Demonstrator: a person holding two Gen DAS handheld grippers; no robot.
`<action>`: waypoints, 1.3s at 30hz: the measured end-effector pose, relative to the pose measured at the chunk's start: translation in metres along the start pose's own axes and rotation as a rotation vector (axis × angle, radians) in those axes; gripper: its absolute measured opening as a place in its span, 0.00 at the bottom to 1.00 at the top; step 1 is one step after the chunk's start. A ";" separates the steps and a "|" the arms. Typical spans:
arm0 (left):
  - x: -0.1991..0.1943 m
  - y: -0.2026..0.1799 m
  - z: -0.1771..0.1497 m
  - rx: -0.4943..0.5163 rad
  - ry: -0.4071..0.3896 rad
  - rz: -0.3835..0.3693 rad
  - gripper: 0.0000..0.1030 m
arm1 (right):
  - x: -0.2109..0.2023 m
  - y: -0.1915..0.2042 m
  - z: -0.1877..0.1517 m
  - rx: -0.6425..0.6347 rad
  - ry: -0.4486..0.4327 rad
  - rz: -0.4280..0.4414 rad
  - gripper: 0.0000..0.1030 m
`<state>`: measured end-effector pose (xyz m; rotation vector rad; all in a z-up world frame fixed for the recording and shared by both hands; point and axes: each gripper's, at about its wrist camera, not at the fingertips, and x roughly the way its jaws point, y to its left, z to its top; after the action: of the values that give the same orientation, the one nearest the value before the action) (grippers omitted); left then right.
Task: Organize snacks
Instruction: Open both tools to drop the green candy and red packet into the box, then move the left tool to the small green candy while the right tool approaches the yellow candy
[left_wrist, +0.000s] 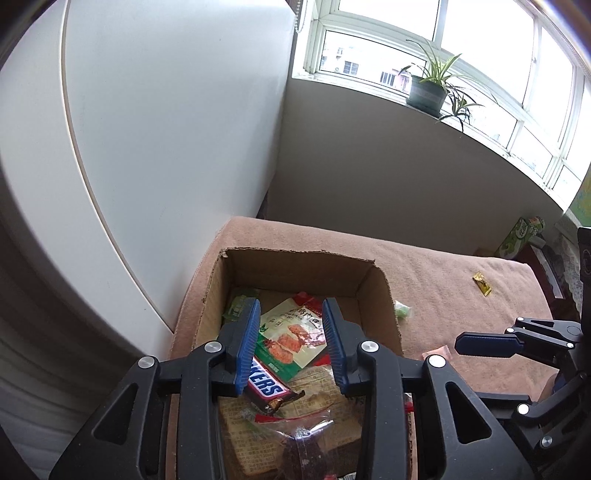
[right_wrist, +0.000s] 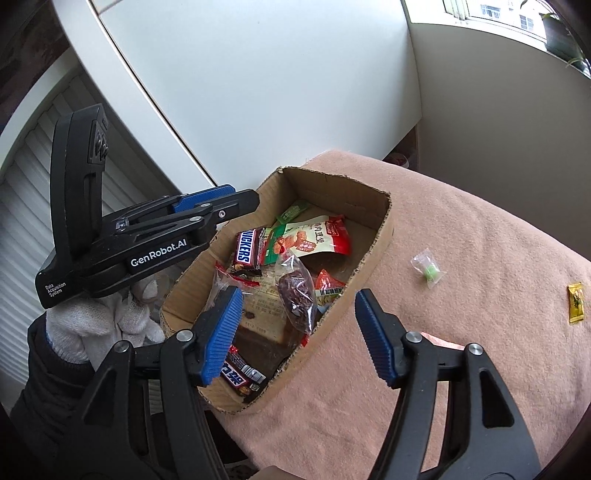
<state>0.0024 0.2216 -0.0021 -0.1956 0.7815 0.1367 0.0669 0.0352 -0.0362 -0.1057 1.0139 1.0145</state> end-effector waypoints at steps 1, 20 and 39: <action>-0.003 -0.003 0.000 0.007 -0.004 -0.006 0.32 | -0.006 -0.004 -0.002 0.004 -0.008 -0.006 0.64; -0.004 -0.115 -0.007 0.159 0.035 -0.188 0.32 | -0.123 -0.156 -0.053 0.295 -0.129 -0.115 0.64; 0.033 -0.139 0.019 0.090 0.150 -0.227 0.32 | -0.158 -0.245 -0.067 0.409 -0.176 -0.202 0.58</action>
<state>0.0657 0.0919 0.0056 -0.2090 0.9069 -0.1290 0.1833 -0.2397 -0.0447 0.2111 1.0076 0.6069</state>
